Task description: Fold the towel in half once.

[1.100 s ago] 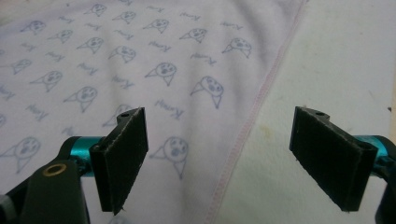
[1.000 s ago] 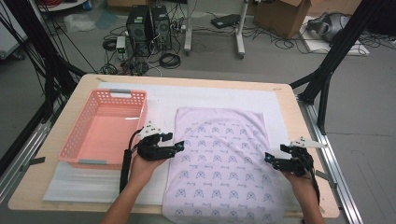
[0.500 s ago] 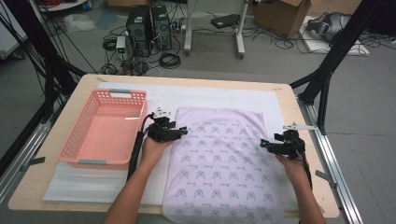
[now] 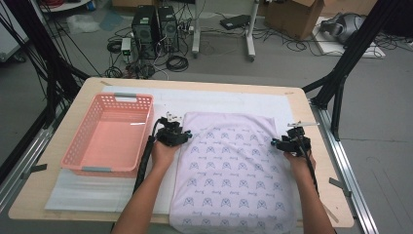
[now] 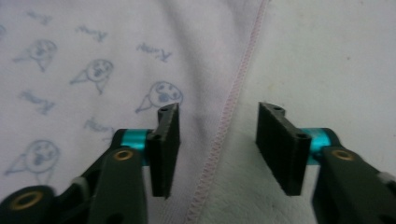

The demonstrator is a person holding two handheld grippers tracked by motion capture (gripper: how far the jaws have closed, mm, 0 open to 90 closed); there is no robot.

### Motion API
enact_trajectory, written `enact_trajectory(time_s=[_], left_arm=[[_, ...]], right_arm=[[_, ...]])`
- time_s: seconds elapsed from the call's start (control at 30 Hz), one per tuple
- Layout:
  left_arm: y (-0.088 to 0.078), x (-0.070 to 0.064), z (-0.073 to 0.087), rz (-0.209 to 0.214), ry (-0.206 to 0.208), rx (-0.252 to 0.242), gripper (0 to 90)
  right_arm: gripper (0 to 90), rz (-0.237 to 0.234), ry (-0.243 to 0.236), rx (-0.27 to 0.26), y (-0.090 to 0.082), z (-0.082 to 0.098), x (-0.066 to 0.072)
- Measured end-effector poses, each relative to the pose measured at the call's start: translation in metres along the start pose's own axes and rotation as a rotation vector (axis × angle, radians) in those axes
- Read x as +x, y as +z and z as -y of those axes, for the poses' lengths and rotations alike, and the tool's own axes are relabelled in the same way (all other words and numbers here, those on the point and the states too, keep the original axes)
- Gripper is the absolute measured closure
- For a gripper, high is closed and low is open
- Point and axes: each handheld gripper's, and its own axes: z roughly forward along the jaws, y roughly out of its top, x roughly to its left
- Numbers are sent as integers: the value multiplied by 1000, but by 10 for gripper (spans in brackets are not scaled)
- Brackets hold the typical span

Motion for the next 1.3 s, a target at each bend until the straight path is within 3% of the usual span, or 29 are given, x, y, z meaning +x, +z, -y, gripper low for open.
enact_trajectory(time_s=[0.1, 0.13, 0.23, 0.33, 0.4, 0.43, 0.57, 0.7, 0.9, 1.3], left_arm=[[0, 1, 0, 6, -16, -5, 766], [0, 1, 0, 20, -2, -3, 833], [0, 0, 0, 19, -1, -5, 865], [-2, 3, -1, 1, -49, -22, 870], [-5, 5, -4, -3, -79, -58, 871], [-7, 5, -5, -8, -84, -73, 871], [-14, 9, -8, 4, -136, -110, 871], [-21, 8, -11, 26, -154, -124, 870], [-38, 4, -14, 57, -130, -119, 870], [-79, -14, -13, 109, -88, -164, 869]], right_arm=[[659, 3, 8, 2, 1, -2, 2], [693, -2, 9, 3, 1, -2, 2], [840, -31, 5, 0, 1, -2, 3], [867, -16, -15, 1, 1, -3, 6], [872, 22, -30, -2, 0, -3, 6], [873, 33, -13, -17, -1, -3, 3], [873, -13, 90, -88, -10, -2, -8], [873, -18, 69, -102, -21, -2, -7], [872, -67, 71, -131, -42, 4, -6], [871, -98, 54, -172, -73, 22, -1]])
